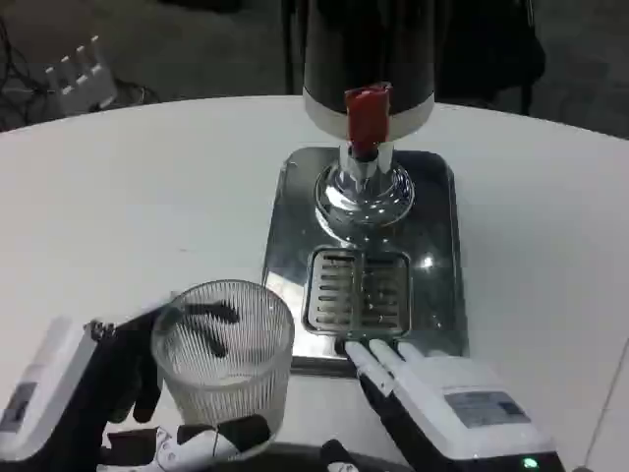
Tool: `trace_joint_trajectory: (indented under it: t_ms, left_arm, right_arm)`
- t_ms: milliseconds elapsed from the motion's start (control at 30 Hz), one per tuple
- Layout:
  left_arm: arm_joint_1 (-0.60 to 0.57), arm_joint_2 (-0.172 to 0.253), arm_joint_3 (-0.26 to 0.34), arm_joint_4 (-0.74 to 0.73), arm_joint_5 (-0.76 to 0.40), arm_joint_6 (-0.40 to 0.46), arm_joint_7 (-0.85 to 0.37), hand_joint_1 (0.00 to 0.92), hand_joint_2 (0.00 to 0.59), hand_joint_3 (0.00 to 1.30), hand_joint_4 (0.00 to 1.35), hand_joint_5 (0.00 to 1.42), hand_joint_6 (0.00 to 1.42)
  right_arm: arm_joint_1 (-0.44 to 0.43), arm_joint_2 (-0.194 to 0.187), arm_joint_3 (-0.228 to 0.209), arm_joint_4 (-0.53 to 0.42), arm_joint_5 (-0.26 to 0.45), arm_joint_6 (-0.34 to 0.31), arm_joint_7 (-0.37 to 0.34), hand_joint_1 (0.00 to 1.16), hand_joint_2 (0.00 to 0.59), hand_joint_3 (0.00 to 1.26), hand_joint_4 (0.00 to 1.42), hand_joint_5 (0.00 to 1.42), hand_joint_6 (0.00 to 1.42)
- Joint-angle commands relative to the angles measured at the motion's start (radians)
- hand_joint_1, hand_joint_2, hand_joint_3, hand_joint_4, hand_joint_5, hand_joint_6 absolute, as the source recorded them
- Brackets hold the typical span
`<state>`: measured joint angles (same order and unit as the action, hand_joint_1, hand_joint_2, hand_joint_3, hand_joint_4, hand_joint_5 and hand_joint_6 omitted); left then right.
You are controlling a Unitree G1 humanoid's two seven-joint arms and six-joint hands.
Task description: Grasp the cup under the faucet to collect the drink, then remove the cup.
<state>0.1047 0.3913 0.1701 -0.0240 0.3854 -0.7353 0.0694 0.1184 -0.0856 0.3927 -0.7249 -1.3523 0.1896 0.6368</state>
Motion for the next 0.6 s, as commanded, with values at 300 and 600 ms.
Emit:
trace_joint_trajectory:
  t_ms: [300,600]
  left_arm:
    - [0.014,0.007,0.008,-0.01,-0.029,-0.034,0.007,0.514,0.24,0.99,1.07,1.29,1.42]
    - [-0.018,-0.008,0.003,0.016,-0.017,-0.012,0.02,0.514,0.24,0.99,1.07,1.29,1.42]
  right_arm:
    - [0.018,0.009,-0.002,-0.021,-0.012,-0.003,0.014,0.24,0.459,0.02,0.0,0.0,0.0]
    - [0.044,0.027,-0.032,-0.047,0.009,0.009,0.001,0.24,0.459,0.03,0.0,0.0,0.0]
